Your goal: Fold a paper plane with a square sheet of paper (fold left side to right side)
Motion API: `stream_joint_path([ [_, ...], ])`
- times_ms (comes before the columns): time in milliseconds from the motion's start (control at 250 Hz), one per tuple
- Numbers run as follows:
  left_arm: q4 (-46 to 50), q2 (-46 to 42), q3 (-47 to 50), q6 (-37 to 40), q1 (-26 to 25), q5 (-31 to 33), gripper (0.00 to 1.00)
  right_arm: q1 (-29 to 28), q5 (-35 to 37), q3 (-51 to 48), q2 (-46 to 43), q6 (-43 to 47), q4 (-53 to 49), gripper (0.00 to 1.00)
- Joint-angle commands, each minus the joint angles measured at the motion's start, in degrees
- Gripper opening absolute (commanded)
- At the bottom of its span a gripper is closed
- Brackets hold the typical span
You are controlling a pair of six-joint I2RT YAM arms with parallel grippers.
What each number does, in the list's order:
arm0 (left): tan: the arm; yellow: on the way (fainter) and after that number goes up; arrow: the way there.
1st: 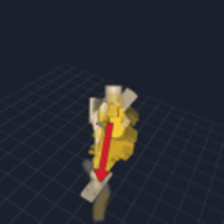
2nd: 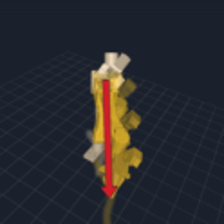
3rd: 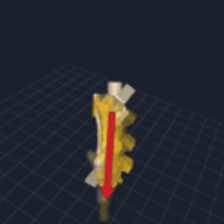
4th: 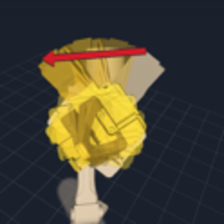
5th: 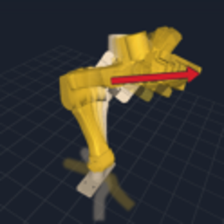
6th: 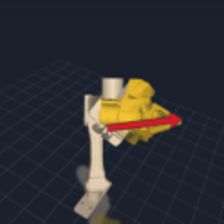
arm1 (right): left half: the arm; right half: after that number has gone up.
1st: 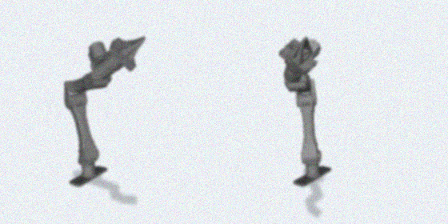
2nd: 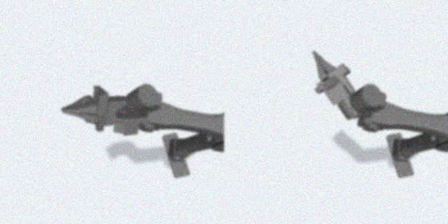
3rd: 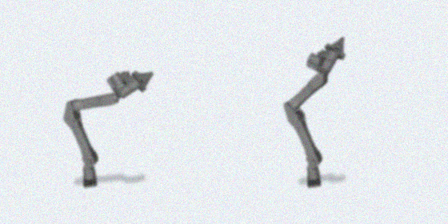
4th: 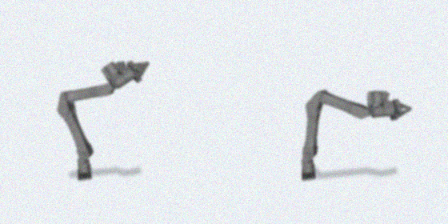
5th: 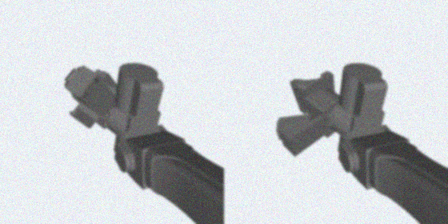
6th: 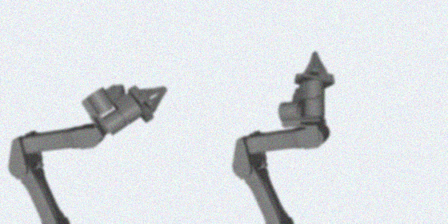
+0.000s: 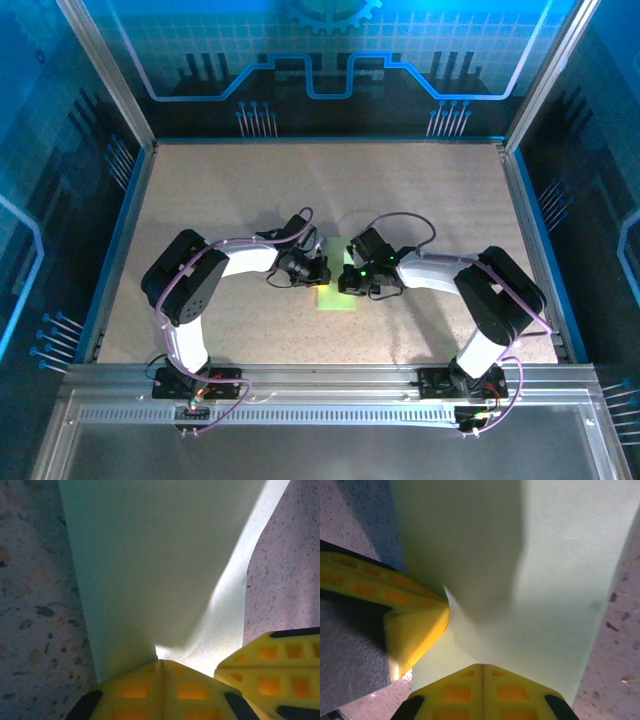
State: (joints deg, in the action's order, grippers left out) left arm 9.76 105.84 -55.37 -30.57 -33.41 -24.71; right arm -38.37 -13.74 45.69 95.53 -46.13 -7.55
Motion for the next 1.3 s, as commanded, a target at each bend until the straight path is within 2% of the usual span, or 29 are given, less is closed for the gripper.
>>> stream_joint_path([
  [0,2.4,0.9,-0.2,-1.2,-0.9,0.5,0.00,-1.1,-0.4,0.7,1.2,-1.5,2.2,0.00],
  [184,2.3,0.8,-0.4,-1.6,-0.9,0.2,0.00,-1.2,-0.9,0.7,2.2,-1.4,2.6,0.00],
  [591,0.9,1.5,-5.1,-1.1,-0.5,-0.5,0.00,-1.1,4.4,1.1,4.8,1.8,-9.2,0.00],
  [739,-2.0,2.4,-4.1,-0.8,0.1,0.3,0.00,-1.1,5.1,1.0,5.4,2.6,-9.9,0.00],
  [1295,-3.2,3.0,-0.4,1.5,1.7,2.5,0.00,-1.0,6.9,2.6,6.0,5.5,-15.0,0.00],
])
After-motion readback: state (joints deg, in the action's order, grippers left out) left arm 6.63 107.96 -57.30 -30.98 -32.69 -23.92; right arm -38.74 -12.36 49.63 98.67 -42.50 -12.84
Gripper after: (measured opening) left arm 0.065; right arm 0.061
